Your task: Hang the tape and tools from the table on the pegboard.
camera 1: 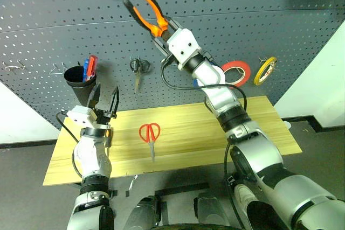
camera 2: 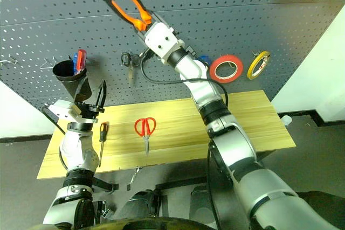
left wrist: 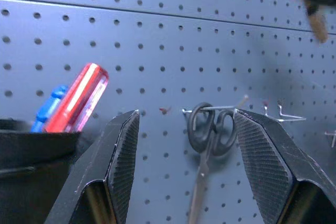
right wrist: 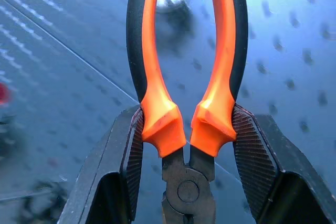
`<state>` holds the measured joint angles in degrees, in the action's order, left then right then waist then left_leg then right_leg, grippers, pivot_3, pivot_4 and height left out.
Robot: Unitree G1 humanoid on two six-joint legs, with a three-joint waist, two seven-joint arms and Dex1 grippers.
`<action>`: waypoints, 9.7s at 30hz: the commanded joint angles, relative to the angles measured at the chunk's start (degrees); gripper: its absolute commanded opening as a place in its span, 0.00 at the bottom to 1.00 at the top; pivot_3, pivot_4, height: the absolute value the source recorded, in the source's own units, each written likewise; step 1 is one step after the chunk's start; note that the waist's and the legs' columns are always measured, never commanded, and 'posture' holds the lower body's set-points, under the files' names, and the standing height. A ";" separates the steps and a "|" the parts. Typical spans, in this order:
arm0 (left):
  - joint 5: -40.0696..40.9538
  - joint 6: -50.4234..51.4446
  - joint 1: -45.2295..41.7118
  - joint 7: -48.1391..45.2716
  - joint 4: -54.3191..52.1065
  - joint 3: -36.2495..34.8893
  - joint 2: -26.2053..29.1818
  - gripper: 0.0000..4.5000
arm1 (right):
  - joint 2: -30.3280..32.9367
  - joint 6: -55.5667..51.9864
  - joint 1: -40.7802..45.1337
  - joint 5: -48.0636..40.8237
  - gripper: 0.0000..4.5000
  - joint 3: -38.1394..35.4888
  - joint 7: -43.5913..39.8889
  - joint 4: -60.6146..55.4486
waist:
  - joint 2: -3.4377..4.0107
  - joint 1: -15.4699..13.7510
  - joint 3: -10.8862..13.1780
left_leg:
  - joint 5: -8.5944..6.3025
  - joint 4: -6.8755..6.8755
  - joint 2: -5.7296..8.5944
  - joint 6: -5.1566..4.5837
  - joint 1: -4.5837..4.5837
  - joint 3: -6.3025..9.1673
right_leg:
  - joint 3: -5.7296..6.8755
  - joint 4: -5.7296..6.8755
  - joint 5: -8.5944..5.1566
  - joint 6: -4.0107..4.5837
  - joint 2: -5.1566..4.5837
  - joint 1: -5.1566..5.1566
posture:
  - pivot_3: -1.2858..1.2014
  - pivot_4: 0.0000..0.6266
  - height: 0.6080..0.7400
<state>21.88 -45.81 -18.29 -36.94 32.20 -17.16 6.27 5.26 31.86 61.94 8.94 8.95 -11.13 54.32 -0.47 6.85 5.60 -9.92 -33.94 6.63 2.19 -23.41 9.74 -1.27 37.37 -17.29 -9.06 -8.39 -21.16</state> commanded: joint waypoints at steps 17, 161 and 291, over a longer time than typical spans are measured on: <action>-0.55 1.03 7.80 4.38 -11.68 5.47 -2.28 0.67 | -8.52 4.53 8.38 -16.20 0.46 -17.26 -10.09 15.53 | 0.37 -1.70 0.63 | 0.01 0.06 -0.45 0.03 0.00 0.08 | -0.17 0.10 0.13 0.42 0.69 -0.16 | 0.53 0.18 0.91; -9.05 83.38 6.78 18.28 -41.55 15.22 8.16 0.22 | 27.39 -34.52 -49.99 -35.76 1.00 -9.42 -48.95 -60.26 | -0.69 -5.49 3.02 | -0.22 -0.23 -0.57 0.33 -0.77 -0.21 | 0.01 -0.31 0.03 0.43 0.69 -0.45 | 0.50 0.18 0.91; 4.13 42.65 -14.06 10.15 -15.03 -8.35 21.72 0.71 | 25.97 -55.23 -47.78 -58.07 1.00 -16.56 -45.74 -75.77 | -0.71 -3.79 1.70 | -0.17 -0.26 -1.16 0.30 -0.20 -0.90 | -0.20 -0.21 0.32 0.53 0.86 -0.09 | 0.49 0.08 0.91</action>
<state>22.64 -5.25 -32.85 -26.23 20.37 -23.82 28.11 30.78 -23.37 14.19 -48.11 -6.01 -57.01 -19.30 -1.18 3.06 7.30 -10.09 -34.21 5.45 2.49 -23.61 8.85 -1.47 37.17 -16.97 -8.53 -7.54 -21.25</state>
